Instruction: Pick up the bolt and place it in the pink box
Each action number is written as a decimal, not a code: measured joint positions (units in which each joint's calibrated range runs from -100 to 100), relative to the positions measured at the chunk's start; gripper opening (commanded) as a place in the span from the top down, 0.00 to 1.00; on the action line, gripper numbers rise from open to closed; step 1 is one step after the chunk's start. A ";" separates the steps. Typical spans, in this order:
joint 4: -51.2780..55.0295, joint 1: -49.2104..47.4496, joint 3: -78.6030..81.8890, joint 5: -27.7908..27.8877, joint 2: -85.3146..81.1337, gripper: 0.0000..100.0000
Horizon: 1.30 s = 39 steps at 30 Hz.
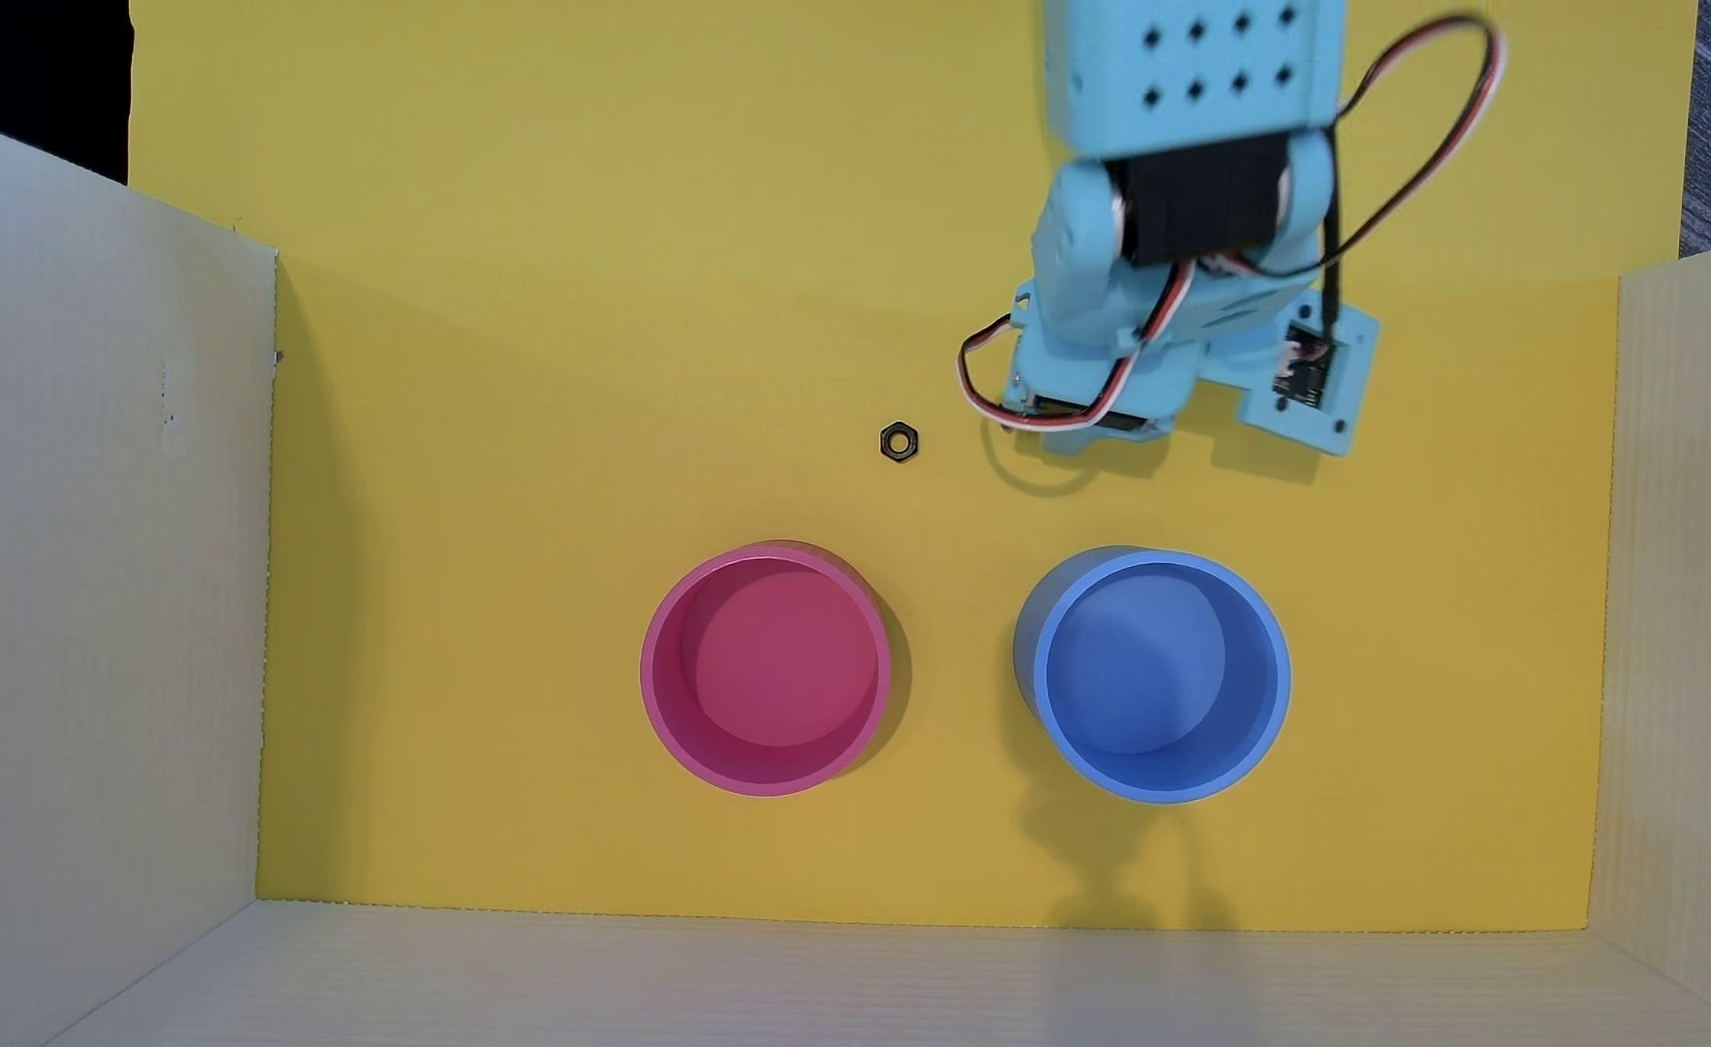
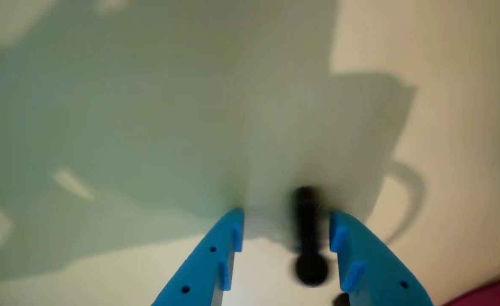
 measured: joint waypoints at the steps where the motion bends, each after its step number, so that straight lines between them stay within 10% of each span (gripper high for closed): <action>1: 0.00 0.00 -1.26 0.00 1.27 0.89; 39: 5.65 10.86 -10.18 0.54 -14.15 0.99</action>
